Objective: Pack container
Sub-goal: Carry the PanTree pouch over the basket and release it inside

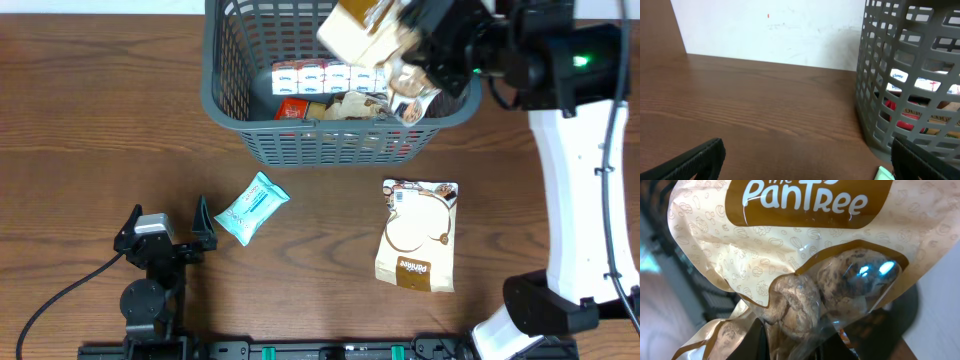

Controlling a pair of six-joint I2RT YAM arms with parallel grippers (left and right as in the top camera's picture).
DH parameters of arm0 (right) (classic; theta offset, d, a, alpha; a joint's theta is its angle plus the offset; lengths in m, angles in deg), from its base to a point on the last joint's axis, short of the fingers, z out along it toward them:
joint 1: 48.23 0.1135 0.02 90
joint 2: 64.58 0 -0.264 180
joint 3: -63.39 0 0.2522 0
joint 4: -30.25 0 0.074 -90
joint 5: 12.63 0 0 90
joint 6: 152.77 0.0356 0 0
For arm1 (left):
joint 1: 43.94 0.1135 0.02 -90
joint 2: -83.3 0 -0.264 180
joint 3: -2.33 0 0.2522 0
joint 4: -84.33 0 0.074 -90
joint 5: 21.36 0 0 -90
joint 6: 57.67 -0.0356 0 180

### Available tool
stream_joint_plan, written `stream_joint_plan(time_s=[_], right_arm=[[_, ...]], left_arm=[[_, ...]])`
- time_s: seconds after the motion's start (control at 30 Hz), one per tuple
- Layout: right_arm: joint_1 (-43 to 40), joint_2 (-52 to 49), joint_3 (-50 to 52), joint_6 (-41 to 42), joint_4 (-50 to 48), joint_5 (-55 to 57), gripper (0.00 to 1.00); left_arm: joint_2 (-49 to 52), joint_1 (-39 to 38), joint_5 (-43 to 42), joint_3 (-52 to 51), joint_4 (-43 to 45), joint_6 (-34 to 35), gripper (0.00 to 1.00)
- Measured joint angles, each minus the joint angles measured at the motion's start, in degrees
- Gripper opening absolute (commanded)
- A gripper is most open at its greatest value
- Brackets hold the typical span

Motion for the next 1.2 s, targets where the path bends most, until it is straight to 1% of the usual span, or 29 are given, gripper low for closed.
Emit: stream_joint_plan(time_s=[0.2,0.4,0.57,0.73,0.9,1.2], right_arm=[[3.6,-3.1,0.0,-4.4,0.4,0.5,0.01],[4.2,-6.5,-0.2,-5.9,-0.2,1.1,0.01],[4.2,-9.7,-0.4,-6.3,-2.4,2.4,0.01],[4.2,-12.9,-0.3,-6.2,-7.2,3.3,0.01],[4.2,-13.1,-0.4,-6.2,-10.9,3.7,0.01],[4.3,-15.1,-0.4,-6.2,-8.8,3.7,0.01]], left_arm=[[0.0,0.0,0.0,0.0,0.0,0.2,0.99],[0.0,0.0,0.0,0.0,0.0,0.2,0.99],[0.0,0.0,0.0,0.0,-0.1,0.2,0.99],[0.0,0.0,0.0,0.0,-0.1,0.2,0.99],[0.0,0.0,0.0,0.0,-0.1,0.4,0.99],[0.0,0.0,0.0,0.0,-0.5,0.8,0.99]])
